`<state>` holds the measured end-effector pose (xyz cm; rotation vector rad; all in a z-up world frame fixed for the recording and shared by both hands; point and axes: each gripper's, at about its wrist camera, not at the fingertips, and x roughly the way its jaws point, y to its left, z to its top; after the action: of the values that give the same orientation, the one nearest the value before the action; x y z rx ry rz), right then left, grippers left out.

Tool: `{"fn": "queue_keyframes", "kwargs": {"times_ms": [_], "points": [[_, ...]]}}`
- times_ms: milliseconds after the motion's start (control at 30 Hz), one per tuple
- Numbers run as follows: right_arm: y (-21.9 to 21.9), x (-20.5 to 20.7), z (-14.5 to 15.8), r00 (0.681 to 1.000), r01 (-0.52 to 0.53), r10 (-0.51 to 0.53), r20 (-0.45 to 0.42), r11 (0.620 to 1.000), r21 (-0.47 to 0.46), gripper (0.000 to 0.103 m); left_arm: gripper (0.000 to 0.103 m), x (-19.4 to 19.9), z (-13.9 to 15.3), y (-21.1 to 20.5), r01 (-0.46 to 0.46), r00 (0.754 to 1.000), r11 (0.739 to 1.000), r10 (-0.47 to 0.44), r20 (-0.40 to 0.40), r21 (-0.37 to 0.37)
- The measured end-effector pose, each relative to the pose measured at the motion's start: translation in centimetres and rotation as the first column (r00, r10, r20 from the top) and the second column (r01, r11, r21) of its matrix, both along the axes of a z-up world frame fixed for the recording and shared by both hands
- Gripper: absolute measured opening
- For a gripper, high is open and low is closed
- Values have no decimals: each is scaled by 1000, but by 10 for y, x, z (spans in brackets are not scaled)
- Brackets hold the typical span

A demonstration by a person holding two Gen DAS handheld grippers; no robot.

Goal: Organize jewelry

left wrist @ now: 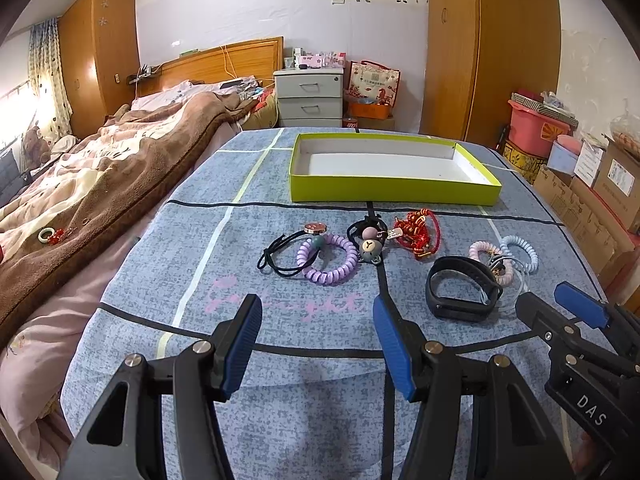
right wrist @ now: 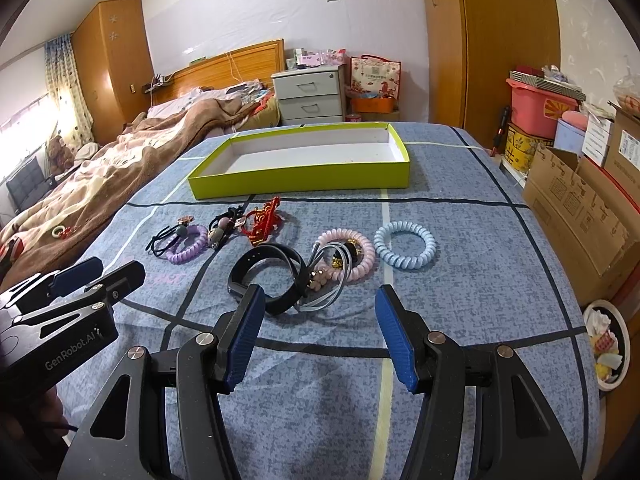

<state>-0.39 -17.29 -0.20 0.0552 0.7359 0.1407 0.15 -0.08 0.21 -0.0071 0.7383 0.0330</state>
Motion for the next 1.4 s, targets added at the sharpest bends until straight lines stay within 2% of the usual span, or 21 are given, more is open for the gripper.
{"fn": "queue_keyframes", "kwargs": {"times_ms": [1400], "points": [[3, -3, 0, 1000, -5, 5, -3, 1000, -6, 58, 60, -3, 2, 4, -5, 1000, 1000, 5, -5, -9]]}}
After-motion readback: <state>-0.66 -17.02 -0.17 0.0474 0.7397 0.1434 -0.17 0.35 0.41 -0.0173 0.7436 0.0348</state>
